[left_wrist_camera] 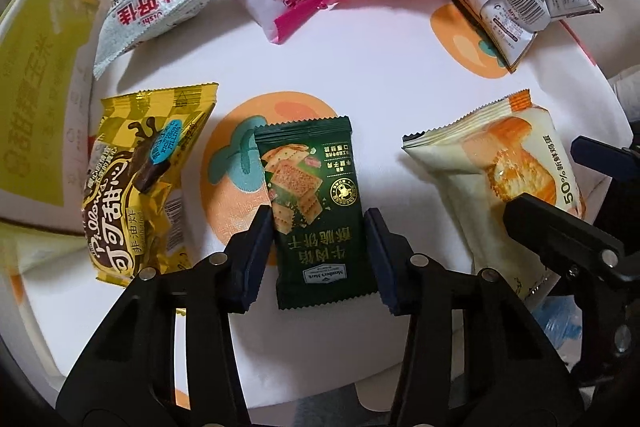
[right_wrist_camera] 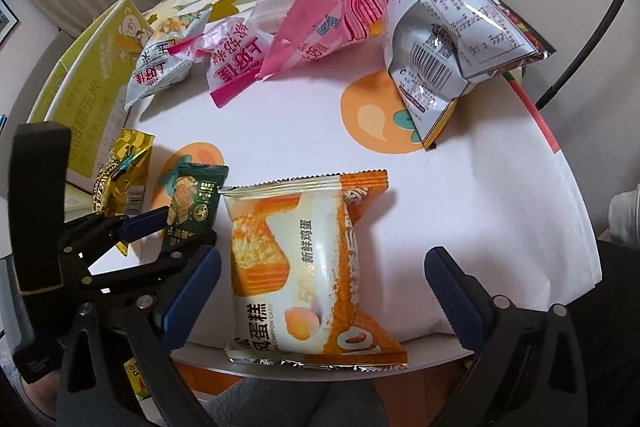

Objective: Organize snacks
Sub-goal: 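Grasp the green biscuit packet with left gripper while right grasps orange cake packet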

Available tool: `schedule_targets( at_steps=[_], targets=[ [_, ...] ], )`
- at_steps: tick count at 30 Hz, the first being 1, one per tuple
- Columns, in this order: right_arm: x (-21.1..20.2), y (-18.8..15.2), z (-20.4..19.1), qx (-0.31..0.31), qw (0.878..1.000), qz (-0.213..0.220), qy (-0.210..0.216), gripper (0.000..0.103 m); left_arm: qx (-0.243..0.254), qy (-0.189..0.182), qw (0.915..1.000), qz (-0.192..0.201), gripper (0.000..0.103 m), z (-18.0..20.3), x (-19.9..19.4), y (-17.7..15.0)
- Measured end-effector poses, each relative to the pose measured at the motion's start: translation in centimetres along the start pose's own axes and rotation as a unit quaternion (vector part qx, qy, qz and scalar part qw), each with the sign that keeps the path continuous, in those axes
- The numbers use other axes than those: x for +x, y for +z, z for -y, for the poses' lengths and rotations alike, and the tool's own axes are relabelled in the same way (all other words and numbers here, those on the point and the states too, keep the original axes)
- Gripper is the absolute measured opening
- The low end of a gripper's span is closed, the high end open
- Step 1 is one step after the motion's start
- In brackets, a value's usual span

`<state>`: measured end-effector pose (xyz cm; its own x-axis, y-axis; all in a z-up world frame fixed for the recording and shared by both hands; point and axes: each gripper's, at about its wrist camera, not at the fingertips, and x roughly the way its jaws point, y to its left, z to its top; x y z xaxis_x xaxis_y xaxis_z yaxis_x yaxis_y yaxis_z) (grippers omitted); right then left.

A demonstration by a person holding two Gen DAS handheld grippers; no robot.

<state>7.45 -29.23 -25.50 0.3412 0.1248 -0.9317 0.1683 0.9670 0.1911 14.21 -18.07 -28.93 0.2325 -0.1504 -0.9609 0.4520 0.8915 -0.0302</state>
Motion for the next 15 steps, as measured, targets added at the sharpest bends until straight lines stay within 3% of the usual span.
schedule_targets(
  at_steps=[10, 15],
  targets=[
    [2.1, 0.3, -0.5, 0.001, 0.999, -0.036, 0.011, 0.101, -0.021, -0.03, 0.9992, 0.013, 0.042, -3.4, -1.1, -1.8],
    [3.4, 0.5, -1.5, -0.014, 0.998, -0.052, 0.015, 0.091, -0.027, -0.027, 0.9992, 0.013, 0.042, -5.0, -0.8, -2.6]
  ],
)
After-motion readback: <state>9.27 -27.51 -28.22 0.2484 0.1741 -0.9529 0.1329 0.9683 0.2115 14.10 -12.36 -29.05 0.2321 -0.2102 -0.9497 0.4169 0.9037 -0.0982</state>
